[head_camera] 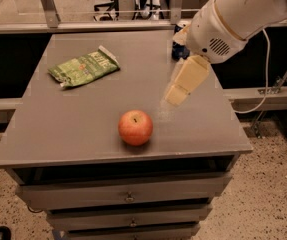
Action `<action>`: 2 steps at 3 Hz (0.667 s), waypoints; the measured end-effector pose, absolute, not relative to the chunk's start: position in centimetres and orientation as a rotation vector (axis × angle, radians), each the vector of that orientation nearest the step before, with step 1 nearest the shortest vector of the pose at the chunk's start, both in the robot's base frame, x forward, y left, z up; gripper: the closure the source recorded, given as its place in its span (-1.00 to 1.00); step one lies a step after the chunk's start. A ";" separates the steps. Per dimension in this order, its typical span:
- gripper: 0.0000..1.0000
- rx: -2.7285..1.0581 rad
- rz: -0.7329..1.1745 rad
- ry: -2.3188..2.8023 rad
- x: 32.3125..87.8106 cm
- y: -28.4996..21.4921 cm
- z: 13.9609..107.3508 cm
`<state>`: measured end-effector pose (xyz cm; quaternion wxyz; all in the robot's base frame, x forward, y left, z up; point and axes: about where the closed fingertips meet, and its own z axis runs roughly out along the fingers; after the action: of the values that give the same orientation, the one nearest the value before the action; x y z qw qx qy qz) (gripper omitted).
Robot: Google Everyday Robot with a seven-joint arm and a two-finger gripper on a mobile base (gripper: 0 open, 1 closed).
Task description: Pick green jalapeno chip bag
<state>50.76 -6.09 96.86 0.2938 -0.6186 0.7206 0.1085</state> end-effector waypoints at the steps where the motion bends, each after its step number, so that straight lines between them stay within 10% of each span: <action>1: -1.00 -1.607 0.311 1.929 50.9 -6.2 96.9; 2: -1.00 -1.510 0.438 1.935 52.4 -4.5 94.5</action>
Offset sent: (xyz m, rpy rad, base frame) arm 0.0764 0.0501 -0.0479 0.4001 0.0447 -0.1484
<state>52.43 -4.45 94.54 0.3187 -0.5741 0.7356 0.1666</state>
